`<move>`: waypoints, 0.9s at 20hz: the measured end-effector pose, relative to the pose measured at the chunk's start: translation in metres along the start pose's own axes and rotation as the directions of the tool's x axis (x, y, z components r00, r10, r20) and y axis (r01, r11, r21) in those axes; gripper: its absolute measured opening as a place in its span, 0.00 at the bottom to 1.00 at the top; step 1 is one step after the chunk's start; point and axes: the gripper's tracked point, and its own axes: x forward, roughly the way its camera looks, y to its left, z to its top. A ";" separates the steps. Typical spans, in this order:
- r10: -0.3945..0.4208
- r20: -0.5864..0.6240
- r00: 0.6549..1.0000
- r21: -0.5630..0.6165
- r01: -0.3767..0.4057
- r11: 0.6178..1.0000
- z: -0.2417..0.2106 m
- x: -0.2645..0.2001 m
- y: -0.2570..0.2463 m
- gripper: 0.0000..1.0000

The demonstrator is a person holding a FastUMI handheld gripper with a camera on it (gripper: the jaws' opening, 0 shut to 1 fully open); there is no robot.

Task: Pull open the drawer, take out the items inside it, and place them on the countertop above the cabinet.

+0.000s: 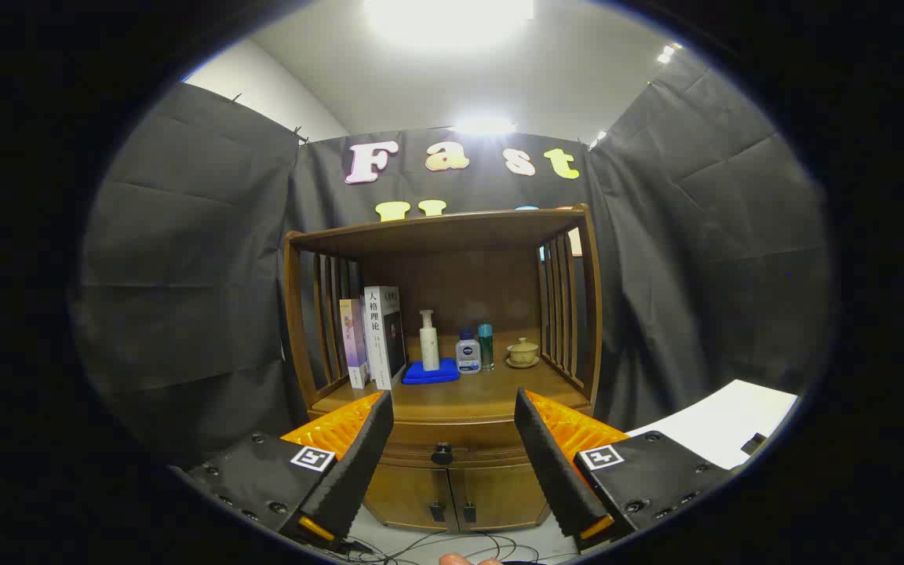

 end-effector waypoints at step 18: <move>0.026 -0.017 1.000 0.020 -0.026 0.999 -0.030 0.022 0.004 0.97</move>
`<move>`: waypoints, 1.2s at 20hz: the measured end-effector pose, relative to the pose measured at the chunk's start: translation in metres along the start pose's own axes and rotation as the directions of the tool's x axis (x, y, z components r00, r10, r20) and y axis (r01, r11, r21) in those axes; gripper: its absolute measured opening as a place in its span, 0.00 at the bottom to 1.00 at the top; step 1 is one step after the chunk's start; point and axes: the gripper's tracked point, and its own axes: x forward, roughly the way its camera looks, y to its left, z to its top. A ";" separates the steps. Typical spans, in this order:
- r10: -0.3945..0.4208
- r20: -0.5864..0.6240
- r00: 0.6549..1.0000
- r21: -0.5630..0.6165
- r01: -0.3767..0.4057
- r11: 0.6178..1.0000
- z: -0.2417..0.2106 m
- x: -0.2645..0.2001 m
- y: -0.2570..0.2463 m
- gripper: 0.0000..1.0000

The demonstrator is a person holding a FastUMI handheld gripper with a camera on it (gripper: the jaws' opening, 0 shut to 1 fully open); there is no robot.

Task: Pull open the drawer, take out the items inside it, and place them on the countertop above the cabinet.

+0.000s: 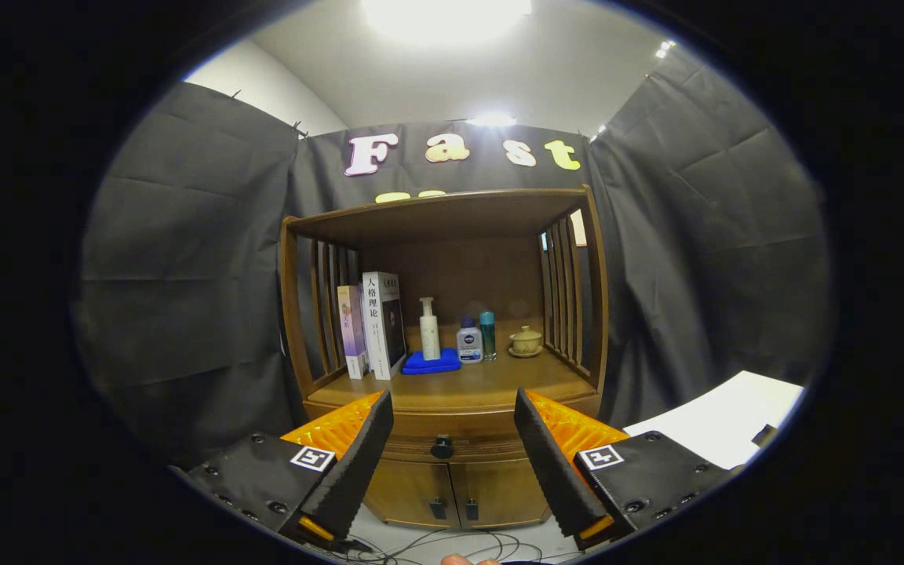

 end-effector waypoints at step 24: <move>-0.044 -0.262 0.964 -0.062 0.029 0.998 -0.202 0.181 0.001 0.97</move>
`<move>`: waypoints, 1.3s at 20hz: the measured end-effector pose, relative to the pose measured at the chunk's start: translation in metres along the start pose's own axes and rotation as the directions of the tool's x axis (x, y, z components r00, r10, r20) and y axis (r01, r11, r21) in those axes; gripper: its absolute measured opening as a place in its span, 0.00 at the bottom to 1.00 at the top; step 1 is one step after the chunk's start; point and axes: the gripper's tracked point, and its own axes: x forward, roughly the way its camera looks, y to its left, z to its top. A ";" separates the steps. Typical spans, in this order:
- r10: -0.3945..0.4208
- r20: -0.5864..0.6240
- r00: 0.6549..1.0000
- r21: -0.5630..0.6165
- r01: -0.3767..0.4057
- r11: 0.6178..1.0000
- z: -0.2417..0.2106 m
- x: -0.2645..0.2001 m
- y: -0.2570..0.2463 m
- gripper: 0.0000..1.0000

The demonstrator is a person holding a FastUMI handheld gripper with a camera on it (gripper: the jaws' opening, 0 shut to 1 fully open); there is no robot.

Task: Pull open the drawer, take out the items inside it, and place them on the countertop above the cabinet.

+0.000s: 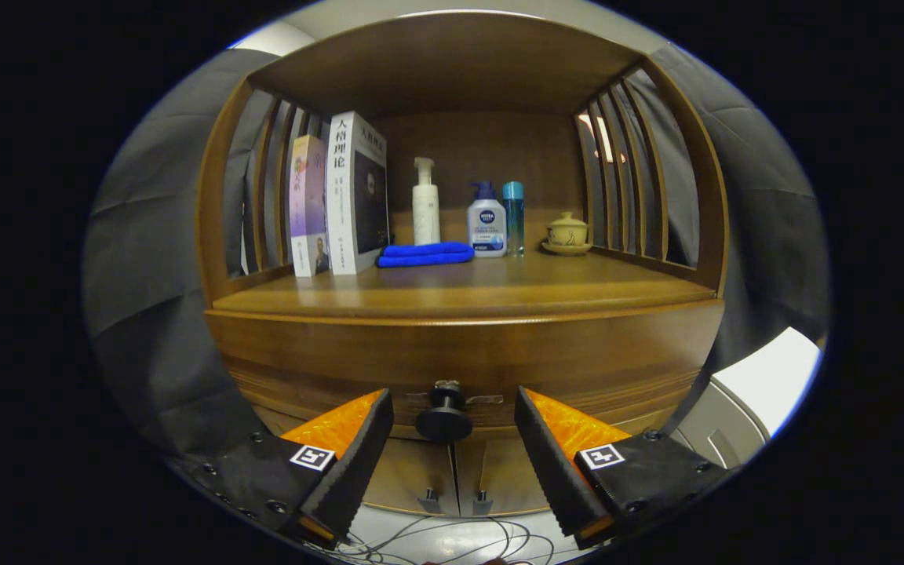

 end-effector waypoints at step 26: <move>0.028 -0.040 0.999 -0.055 -0.031 0.998 -0.033 -0.037 0.008 0.25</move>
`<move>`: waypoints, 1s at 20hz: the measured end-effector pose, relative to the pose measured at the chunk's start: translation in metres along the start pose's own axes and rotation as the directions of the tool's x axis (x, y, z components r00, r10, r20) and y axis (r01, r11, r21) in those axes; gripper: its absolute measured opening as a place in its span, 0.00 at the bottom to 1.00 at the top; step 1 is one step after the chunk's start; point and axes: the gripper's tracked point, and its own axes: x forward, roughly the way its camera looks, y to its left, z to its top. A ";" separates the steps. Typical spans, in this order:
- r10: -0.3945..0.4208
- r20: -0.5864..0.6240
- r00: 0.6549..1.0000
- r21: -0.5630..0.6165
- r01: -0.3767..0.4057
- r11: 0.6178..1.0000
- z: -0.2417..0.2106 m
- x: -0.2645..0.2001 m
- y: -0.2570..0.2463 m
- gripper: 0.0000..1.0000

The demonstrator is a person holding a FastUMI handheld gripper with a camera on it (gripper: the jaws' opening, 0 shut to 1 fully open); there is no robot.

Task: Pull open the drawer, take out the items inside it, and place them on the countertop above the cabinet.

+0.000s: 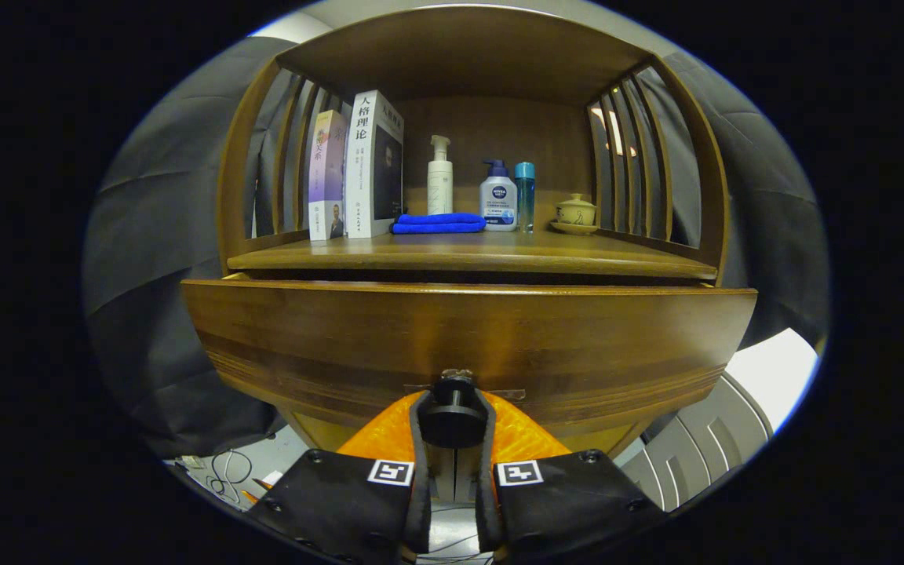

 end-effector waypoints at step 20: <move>0.016 0.009 1.000 -0.005 -0.016 1.000 -0.050 -0.116 0.012 0.25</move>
